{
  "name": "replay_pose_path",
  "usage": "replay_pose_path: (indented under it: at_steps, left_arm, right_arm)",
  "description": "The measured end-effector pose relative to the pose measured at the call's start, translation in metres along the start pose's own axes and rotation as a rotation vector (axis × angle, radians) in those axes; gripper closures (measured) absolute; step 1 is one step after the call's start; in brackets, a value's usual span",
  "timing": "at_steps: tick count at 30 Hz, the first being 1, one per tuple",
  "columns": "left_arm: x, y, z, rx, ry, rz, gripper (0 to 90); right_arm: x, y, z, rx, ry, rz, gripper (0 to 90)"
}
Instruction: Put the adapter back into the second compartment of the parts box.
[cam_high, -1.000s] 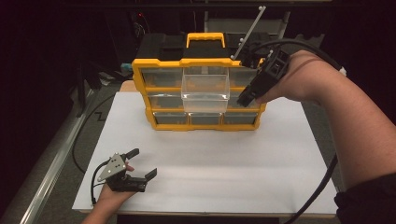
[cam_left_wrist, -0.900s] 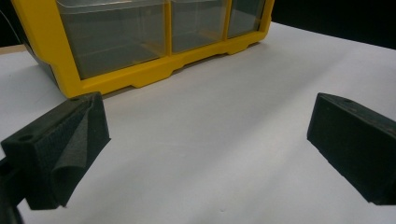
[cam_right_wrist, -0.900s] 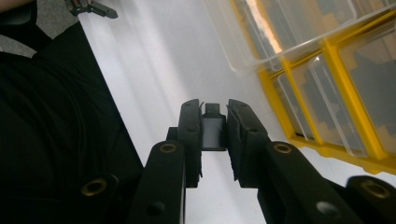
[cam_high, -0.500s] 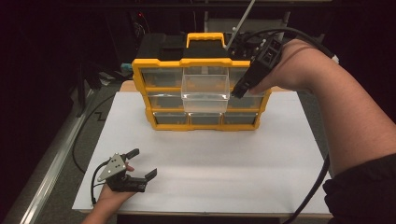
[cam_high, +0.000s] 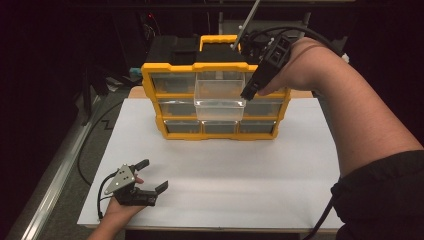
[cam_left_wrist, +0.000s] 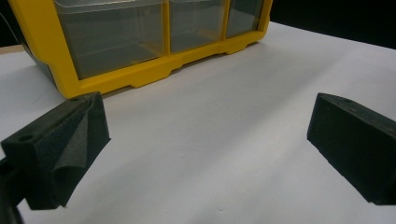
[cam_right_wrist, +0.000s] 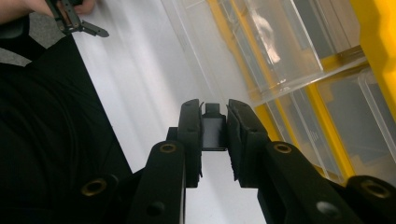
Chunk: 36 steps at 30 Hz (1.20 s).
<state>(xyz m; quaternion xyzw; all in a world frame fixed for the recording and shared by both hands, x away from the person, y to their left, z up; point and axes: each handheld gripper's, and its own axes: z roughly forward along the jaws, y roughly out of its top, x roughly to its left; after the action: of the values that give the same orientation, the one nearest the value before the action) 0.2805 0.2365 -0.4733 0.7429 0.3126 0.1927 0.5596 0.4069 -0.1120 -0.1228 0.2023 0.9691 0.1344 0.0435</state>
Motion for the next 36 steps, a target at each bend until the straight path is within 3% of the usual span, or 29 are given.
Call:
replay_pose_path:
  at_steps: [28,36]
  left_arm:
    - [0.0,0.0,-0.001,-0.002,-0.001,-0.001,0.3]
    - [0.0,0.0,-0.001,0.0,-0.004,0.002,0.3]
  right_arm:
    - [-0.007,0.034,0.023,-0.001,0.005,-0.022,76.7]
    - [-0.013,0.041,0.027,-0.011,0.001,-0.005,76.7]
